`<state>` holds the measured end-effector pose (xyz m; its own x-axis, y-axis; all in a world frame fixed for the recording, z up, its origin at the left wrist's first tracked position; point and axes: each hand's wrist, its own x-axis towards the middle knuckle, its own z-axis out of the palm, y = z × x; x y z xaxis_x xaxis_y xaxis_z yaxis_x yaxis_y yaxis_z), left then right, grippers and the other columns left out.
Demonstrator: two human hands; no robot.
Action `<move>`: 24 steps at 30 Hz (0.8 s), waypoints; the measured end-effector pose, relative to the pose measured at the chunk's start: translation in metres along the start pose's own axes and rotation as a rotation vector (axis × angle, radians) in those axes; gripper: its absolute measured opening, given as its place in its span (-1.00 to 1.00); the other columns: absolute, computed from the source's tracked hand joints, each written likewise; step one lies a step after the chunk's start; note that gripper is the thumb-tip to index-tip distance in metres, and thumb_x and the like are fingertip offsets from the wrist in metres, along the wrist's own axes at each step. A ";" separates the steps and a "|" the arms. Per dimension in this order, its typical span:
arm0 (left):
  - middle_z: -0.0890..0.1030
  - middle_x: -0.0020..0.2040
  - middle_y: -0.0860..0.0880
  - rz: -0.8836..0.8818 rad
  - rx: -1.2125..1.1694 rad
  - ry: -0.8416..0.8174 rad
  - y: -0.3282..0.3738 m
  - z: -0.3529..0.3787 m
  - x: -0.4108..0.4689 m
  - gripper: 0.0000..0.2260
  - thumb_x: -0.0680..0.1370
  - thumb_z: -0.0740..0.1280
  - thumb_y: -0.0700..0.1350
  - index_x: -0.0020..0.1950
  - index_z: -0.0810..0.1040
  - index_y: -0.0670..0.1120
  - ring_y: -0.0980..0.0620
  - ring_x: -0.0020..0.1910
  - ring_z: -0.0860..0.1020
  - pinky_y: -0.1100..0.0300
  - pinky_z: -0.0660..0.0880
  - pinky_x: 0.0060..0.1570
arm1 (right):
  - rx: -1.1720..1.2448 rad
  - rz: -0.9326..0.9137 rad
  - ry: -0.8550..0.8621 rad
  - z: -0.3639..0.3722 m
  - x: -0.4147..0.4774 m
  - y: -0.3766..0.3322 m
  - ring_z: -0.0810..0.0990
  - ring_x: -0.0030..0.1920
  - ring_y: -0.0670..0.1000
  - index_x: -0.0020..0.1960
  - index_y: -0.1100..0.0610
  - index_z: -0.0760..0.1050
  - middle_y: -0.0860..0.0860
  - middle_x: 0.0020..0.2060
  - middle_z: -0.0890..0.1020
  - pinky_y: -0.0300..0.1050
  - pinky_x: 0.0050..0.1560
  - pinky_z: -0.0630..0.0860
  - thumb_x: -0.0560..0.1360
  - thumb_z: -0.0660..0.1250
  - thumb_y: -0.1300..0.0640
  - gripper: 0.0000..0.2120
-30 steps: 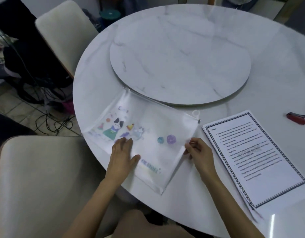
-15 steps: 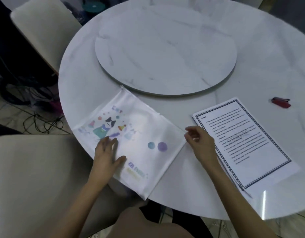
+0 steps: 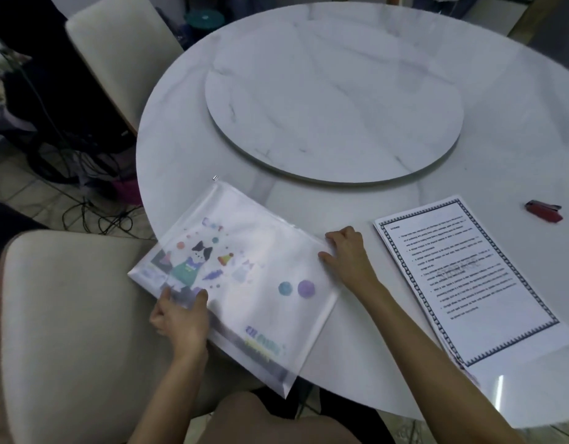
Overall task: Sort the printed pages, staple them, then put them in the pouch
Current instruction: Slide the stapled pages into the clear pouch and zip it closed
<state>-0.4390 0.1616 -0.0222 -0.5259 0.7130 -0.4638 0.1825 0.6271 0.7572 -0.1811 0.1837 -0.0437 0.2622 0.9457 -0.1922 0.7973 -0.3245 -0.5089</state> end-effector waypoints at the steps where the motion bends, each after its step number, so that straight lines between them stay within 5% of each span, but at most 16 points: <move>1: 0.11 0.46 -0.18 -0.022 -0.017 0.018 -0.002 -0.001 0.002 -0.41 0.51 0.35 -0.11 0.47 0.19 -0.08 -0.24 0.38 0.26 -0.09 0.32 0.33 | 0.002 0.000 0.001 0.001 -0.001 -0.001 0.32 0.19 0.15 0.25 0.22 0.43 0.16 0.15 0.42 -0.05 0.16 0.32 0.47 0.33 0.14 -0.62; 11: 0.52 0.20 -0.16 -0.010 -0.307 -0.019 -0.007 -0.025 0.028 -0.68 0.57 0.22 -0.28 0.33 0.40 -0.24 -0.13 0.18 0.50 0.12 0.46 0.06 | 0.183 -0.003 0.105 0.000 -0.008 0.001 0.48 0.06 0.08 0.10 0.18 0.52 0.00 -0.04 0.38 0.03 0.16 0.41 0.46 0.33 0.23 -0.78; 15: 0.54 0.05 -0.11 0.060 -0.345 -0.035 0.002 -0.028 0.029 -0.71 0.57 0.23 -0.28 0.29 0.43 -0.22 -0.03 -0.04 0.52 0.31 0.54 -0.28 | 0.299 -0.008 0.183 -0.003 -0.017 -0.001 0.49 -0.05 0.04 -0.01 0.17 0.53 -0.02 -0.12 0.45 -0.28 0.04 0.40 0.45 0.32 0.28 -0.87; 18: 0.53 -0.12 -0.01 0.094 -0.356 -0.007 0.007 -0.026 0.034 -0.70 0.57 0.25 -0.25 0.29 0.43 -0.23 0.02 -0.13 0.49 0.26 0.46 -0.20 | 0.445 -0.029 0.185 -0.010 -0.029 -0.003 0.48 -0.16 -0.13 -0.09 0.14 0.51 -0.02 -0.19 0.53 -0.49 -0.11 0.34 0.44 0.33 0.33 -0.88; 24: 0.48 -0.12 0.09 0.205 -0.417 0.058 0.022 -0.026 0.029 -0.71 0.59 0.22 -0.17 0.30 0.42 -0.19 0.01 0.04 0.45 0.17 0.47 0.03 | 0.603 -0.057 0.145 -0.022 -0.048 -0.004 0.48 -0.23 -0.25 -0.16 0.10 0.50 -0.16 -0.27 0.57 -0.42 -0.24 0.32 0.44 0.34 0.30 -0.88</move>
<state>-0.4722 0.1873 -0.0070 -0.5617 0.7829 -0.2676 -0.0556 0.2870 0.9563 -0.1843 0.1403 -0.0140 0.3331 0.9412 -0.0561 0.3757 -0.1870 -0.9077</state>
